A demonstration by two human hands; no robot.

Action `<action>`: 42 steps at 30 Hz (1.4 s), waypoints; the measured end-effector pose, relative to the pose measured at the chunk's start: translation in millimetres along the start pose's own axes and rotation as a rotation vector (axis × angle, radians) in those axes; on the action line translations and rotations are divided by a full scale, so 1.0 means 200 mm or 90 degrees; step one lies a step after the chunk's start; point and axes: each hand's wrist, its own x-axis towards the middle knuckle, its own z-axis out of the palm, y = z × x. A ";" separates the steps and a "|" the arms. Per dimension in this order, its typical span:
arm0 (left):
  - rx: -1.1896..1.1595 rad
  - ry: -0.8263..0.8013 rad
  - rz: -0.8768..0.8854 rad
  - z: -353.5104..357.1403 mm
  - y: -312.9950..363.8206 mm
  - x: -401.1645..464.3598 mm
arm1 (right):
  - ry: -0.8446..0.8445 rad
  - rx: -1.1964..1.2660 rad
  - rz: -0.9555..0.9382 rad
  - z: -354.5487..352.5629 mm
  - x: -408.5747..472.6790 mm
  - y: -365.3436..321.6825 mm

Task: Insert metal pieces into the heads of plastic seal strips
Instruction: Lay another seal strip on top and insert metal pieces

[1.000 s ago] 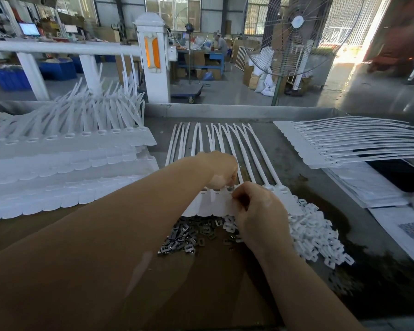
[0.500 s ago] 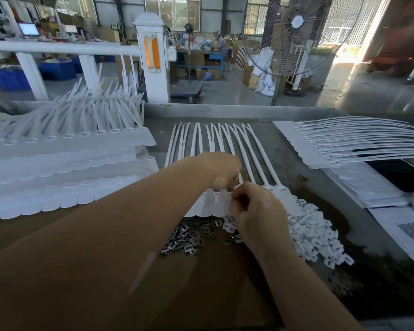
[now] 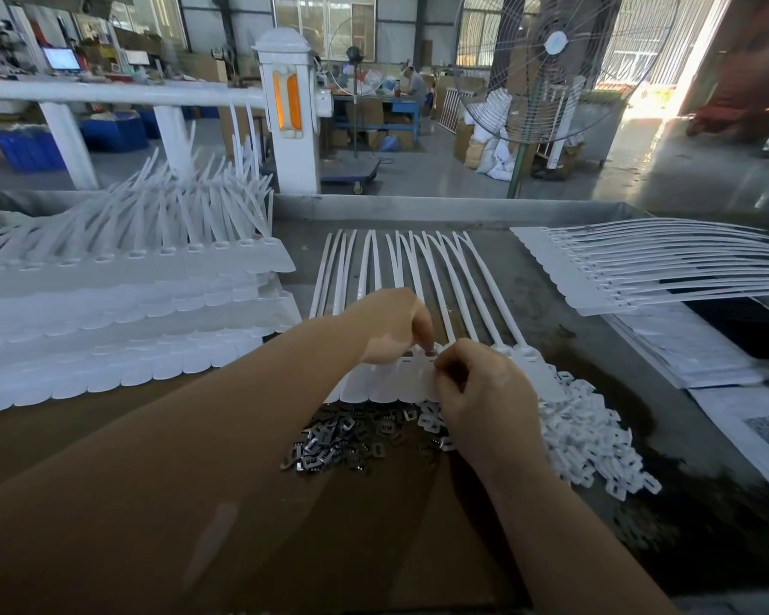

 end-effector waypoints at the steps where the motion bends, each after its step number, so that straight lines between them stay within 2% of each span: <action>1: -0.006 0.006 0.003 0.00 0.00 -0.01 | 0.002 -0.001 -0.003 0.00 0.00 0.00; 6: -0.086 0.082 0.010 0.01 -0.04 -0.09 | -0.002 -0.001 -0.012 0.00 0.00 0.01; 12: -0.100 0.113 0.035 0.04 -0.09 -0.27 | 0.005 -0.013 -0.032 0.01 -0.01 0.01; 17: -0.054 0.147 0.022 0.11 -0.08 -0.35 | 0.023 -0.005 -0.042 0.01 -0.01 0.00; 22: 0.015 0.238 0.035 0.16 -0.11 -0.41 | 0.030 -0.004 -0.054 0.01 -0.01 0.00; 32: 0.136 0.226 0.104 0.18 -0.13 -0.41 | 0.036 0.003 -0.059 0.01 -0.01 0.01; 42: 0.127 0.208 0.137 0.19 -0.14 -0.40 | 0.044 0.004 -0.066 0.01 -0.01 0.01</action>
